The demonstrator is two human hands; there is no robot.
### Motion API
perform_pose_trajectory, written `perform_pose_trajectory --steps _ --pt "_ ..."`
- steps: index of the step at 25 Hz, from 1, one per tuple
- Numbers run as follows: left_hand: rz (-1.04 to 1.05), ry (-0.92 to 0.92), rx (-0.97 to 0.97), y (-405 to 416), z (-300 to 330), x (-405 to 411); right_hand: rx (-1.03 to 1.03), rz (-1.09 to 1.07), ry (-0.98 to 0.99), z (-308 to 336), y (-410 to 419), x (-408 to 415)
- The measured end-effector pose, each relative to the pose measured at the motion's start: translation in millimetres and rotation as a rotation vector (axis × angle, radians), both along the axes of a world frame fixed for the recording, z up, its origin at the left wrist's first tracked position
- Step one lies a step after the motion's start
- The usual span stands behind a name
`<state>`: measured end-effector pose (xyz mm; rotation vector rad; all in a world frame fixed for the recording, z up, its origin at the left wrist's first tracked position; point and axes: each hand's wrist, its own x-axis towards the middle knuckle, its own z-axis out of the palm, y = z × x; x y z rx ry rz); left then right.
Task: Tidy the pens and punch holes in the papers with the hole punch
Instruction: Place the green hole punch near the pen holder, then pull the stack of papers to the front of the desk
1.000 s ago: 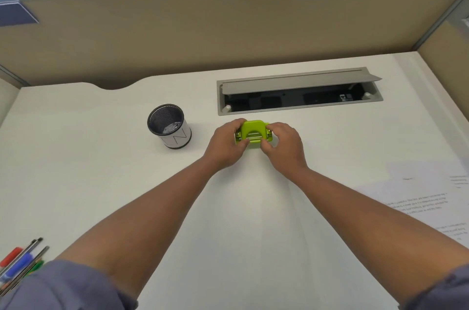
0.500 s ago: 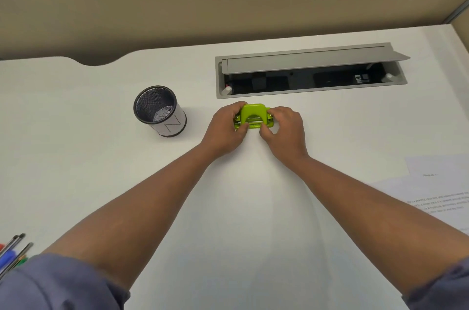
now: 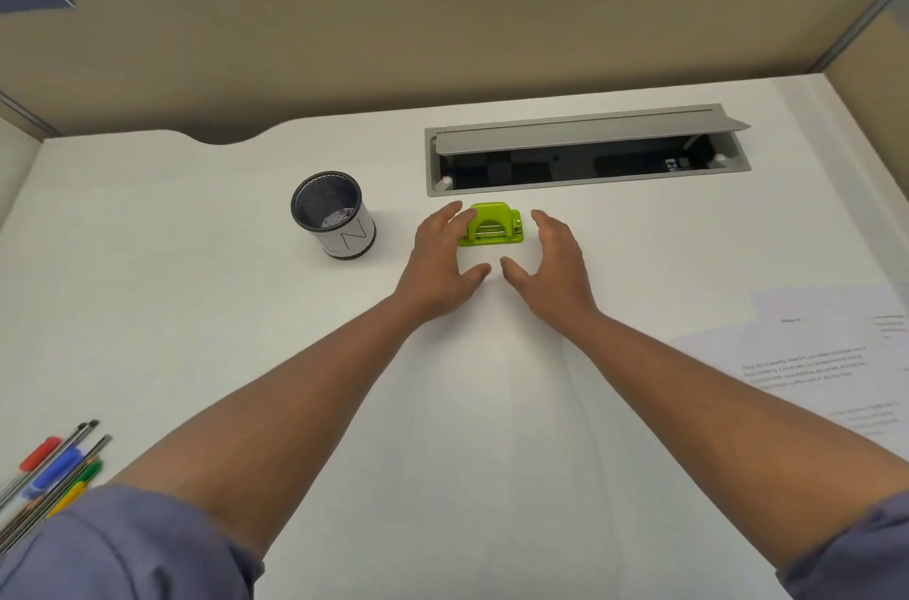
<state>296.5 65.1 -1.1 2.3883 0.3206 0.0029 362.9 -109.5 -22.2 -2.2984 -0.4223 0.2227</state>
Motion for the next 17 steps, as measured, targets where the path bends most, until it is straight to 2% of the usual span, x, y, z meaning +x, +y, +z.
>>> perform_pose_trajectory --steps 4,8,12,17 --pt "-0.043 -0.008 0.070 -24.7 26.9 -34.0 -0.055 0.036 -0.027 24.1 -37.0 -35.2" --pt "-0.126 -0.024 0.077 -68.1 36.2 -68.9 -0.088 -0.051 -0.033 36.8 -88.9 -71.3" --pt "-0.264 -0.001 0.050 -125.6 26.9 -91.1 -0.144 -0.142 -0.029 35.5 -153.2 -99.7" --pt "-0.442 0.062 0.112 -205.8 8.2 -95.9 -0.259 -0.277 -0.028 27.2 -247.9 -114.7"
